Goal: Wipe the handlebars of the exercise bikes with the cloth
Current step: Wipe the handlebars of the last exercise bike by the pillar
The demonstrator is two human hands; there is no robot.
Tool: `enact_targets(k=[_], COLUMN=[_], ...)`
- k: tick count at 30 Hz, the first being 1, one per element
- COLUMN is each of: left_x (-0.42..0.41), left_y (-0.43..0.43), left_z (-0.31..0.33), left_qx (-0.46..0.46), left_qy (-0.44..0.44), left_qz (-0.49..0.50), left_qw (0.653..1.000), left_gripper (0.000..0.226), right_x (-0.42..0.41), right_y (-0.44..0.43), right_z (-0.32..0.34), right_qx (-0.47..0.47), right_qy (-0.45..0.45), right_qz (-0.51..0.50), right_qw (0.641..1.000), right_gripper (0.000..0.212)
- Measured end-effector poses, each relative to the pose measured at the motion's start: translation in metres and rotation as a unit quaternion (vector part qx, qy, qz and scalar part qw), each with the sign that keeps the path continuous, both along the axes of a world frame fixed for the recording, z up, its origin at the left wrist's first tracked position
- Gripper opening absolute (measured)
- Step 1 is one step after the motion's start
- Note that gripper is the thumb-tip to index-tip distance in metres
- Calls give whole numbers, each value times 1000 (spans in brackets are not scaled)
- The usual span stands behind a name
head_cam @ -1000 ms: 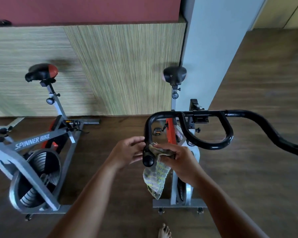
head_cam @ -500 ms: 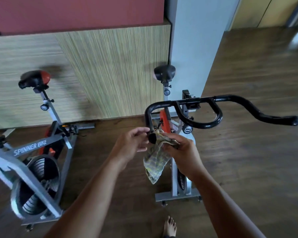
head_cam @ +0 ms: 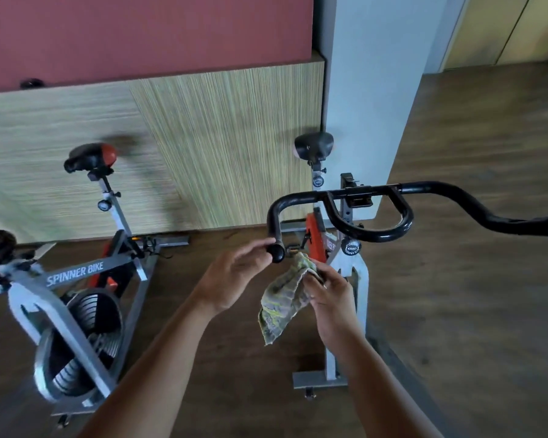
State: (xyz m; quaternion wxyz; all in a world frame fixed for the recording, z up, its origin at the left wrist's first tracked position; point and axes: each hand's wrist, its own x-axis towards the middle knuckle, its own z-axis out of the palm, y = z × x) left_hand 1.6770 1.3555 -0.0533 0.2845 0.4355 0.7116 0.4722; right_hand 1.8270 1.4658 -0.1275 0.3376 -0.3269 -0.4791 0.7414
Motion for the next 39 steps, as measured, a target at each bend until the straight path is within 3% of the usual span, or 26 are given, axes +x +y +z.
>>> enact_targets(k=[7,11,15,20,24,27,36,39], left_x=[-4,-11,-16,-19,-23,-24,-37,-37], left_y=[26,36,47,60,67,69,64,64], left_z=[-30,-56,-80,-106,-115,-121,-131,-134], left_qx=[141,221,276,350,411,425,404,401], left_qy=[38,24,36,29,46,64,92,57], left_qz=[61,71,54,43,31,4,-74,-96], left_qw=[987,972,959,935,910,903,907,909], left_gripper=[42,61,54,61,48,41,64,64], right_x=[-21,-27,-33,-43,-49,-54,-71,-75], right_y=[27,39,41,40,42,44,31,23], right_z=[-27,-44,-53,-70,-84,-97,-93,-79], right_qx=[28,106,195,331,437,471,558,573], right_qy=[20,47,98,175,211,239,284,289], right_qz=[17,19,14,-20,-95,-153,-249,-282], right_qw=[999,993,976,927,869,835,738,713], right_gripper=[24,24,30,44,34,31,29,28])
